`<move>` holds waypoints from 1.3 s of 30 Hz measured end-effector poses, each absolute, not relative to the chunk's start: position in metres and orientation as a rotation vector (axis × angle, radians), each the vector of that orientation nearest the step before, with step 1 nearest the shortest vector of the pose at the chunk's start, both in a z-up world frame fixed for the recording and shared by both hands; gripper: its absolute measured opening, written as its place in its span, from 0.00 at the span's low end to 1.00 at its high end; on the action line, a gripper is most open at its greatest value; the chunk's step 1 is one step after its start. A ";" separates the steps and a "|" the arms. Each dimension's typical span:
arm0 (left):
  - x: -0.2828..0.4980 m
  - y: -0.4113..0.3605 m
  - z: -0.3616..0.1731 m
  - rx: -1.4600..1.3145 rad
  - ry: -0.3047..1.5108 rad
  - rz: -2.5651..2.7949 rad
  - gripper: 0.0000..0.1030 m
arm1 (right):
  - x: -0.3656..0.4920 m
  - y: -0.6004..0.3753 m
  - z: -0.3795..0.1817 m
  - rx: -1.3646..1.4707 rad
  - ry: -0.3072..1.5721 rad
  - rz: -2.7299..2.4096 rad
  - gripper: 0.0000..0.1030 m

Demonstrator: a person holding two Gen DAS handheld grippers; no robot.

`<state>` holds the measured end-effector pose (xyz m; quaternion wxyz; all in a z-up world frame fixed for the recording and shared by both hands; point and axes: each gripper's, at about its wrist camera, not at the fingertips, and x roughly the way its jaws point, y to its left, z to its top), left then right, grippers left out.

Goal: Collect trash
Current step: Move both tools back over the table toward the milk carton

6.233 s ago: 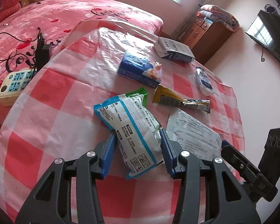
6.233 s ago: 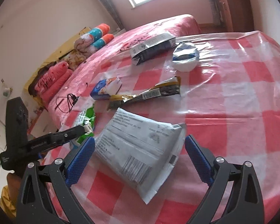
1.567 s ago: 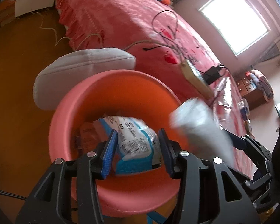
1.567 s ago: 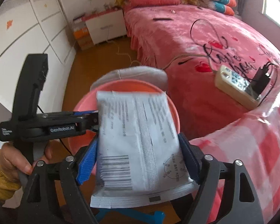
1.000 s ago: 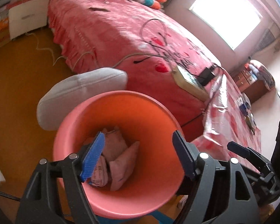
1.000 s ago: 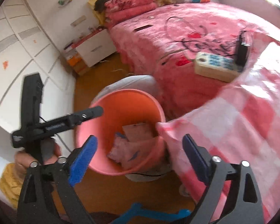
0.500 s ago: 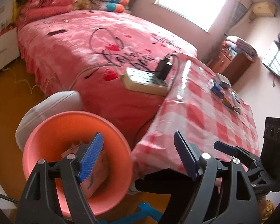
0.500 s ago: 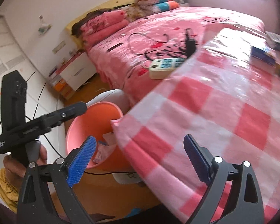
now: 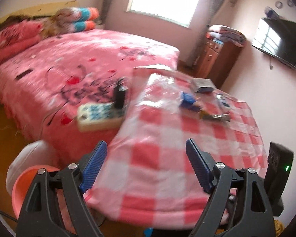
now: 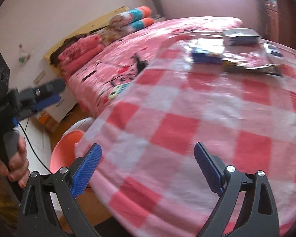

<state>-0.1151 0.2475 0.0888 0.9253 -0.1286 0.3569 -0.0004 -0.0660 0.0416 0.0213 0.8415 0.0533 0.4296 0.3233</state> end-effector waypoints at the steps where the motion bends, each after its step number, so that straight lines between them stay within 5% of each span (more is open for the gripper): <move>1: -0.108 0.238 0.092 -0.251 0.727 -0.017 0.80 | -0.063 0.034 0.021 0.122 0.905 0.669 0.91; 18: 0.062 0.076 0.113 0.036 0.734 -0.232 0.80 | -0.040 -0.065 0.017 0.292 0.863 0.570 0.92; 39: 0.231 0.014 0.046 0.289 0.896 -0.278 0.80 | -0.031 -0.091 0.001 0.376 0.908 0.642 0.92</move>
